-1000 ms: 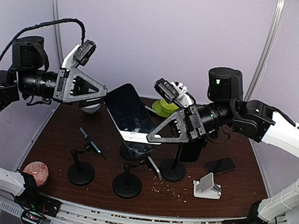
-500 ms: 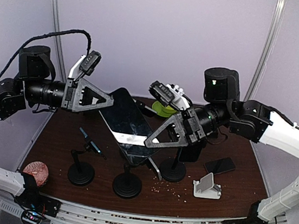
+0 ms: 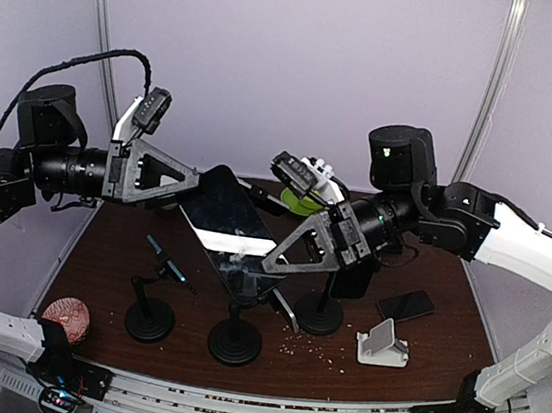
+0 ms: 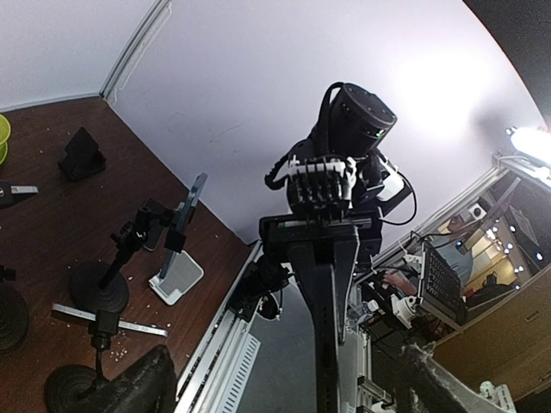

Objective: Remove the phone from the phone stand

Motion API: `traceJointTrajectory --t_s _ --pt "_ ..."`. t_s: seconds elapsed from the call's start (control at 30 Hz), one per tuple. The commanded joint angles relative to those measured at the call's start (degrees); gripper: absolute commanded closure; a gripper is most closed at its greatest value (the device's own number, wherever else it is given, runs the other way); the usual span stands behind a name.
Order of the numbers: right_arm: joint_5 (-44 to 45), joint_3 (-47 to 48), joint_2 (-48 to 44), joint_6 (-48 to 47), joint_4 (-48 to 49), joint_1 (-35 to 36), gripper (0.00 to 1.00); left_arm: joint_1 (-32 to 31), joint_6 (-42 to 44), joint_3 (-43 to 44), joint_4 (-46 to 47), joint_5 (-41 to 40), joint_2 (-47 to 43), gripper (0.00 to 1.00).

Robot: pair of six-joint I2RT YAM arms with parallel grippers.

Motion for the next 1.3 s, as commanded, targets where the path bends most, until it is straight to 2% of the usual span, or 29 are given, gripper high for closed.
traceJointTrajectory --t_s 0.0,0.03,0.1,0.2,0.23,0.3,0.37,0.4,0.43,0.47,0.5,0.6,0.67,0.7,0.73,0.77,0.8,0.9,0.93,0.97,1.0,1.03,1.1,1.27 --pt "-0.5 2.5 -1.5 -1.7 2.7 0.4 1.0 -0.2 -0.9 0.5 1.0 -0.3 0.4 0.45" --pt "-0.6 2.5 -1.6 -1.7 2.8 0.3 1.0 -0.2 -1.1 0.3 1.7 0.4 0.5 0.27" --pt "0.3 3.1 -1.5 -2.2 2.4 0.4 1.0 -0.2 -2.1 -0.1 4.4 1.7 0.6 0.04" --pt "2.8 4.3 -0.8 -2.9 1.1 0.3 1.0 -0.2 -2.0 0.5 4.3 2.7 1.0 0.04" --pt "3.7 4.7 -0.6 -3.2 0.6 0.4 1.0 -0.2 -1.9 0.8 3.9 2.8 1.3 0.22" --pt "4.8 4.9 -0.4 -3.5 0.4 0.3 1.0 -0.2 -1.8 1.0 2.7 2.7 1.6 0.97" --pt "6.9 5.4 -0.6 -4.8 -1.3 0.3 1.0 -0.2 -1.3 1.0 1.8 1.2 1.4 1.0" --pt "7.6 5.7 -0.8 -5.6 -2.3 0.2 1.0 -0.2 -1.3 0.9 1.9 0.6 1.2 0.97" --pt "9.1 6.3 -1.0 -6.5 -3.9 0.1 1.0 -0.2 -1.2 1.2 1.3 -0.5 1.0 0.63" --pt "10.9 7.2 -1.3 -7.5 -5.9 0.0 1.0 -0.2 -0.9 1.7 0.3 -1.9 0.7 0.23" --pt "13.3 8.2 -1.5 -8.8 -8.8 -0.2 1.0 -0.2 -0.3 2.2 -0.8 -3.1 0.5 0.06" --pt "25.2 12.4 -3.1 -11.0 -17.4 -2.0 1.0 -0.2 4.2 5.4 -7.2 -9.7 -0.8 0.02" --pt "32.1 13.1 -5.4 -9.7 -21.0 -4.7 1.0 -0.1 7.5 8.4 -14.1 -19.0 -2.5 0.03" --pt "35.2 12.7 -7.3 -8.7 -22.1 -6.6 1.0 -0.1 8.4 10.1 -18.6 -25.1 -3.2 0.09" --pt "37.6 11.7 -9.2 -7.5 -22.8 -8.6 1.0 -0.1 8.8 11.5 -24.1 -31.2 -3.8 0.28" --pt "39.7 10.3 -11.6 -6.2 -23.1 -11.0 1.0 -0.1 9.2 13.0 -28.2 -36.5 -4.2 0.69" --pt "41.5 8.8 -14.0 -4.9 -23.6 -13.7 1.0 -0.1 9.0 14.5 -32.4 -42.3 -4.6 1.0" --pt "47.4 3.4 -20.6 -1.3 -27.4 -21.9 1.0 0.0 8.1 16.0 -38.3 -53.5 -7.1 1.0" --pt "49.9 1.7 -22.6 -0.5 -28.5 -24.5 1.0 0.0 8.1 15.9 -38.7 -55.5 -8.2 0.77" --pt "52.2 -0.5 -24.4 0.0 -30.0 -26.5 1.0 0.0 8.1 15.4 -39.0 -57.0 -9.3 0.32" --pt "55.0 -2.6 -26.0 0.5 -32.2 -28.2 1.0 0.0 8.1 14.9 -39.1 -58.4 -10.4 0.07" --pt "57.4 -4.7 -27.4 1.0 -33.7 -29.6 1.0 0.0 7.9 14.1 -39.5 -59.6 -11.4 0.03" --pt "59.6 -10.0 -29.5 1.7 -34.7 -31.5 1.0 0.0 6.7 12.7 -40.8 -62.1 -13.1 0.02" --pt "56.5 -27.1 -31.5 3.4 -29.0 -32.8 1.0 0.0 4.4 7.4 -40.7 -67.0 -17.0 0.02"
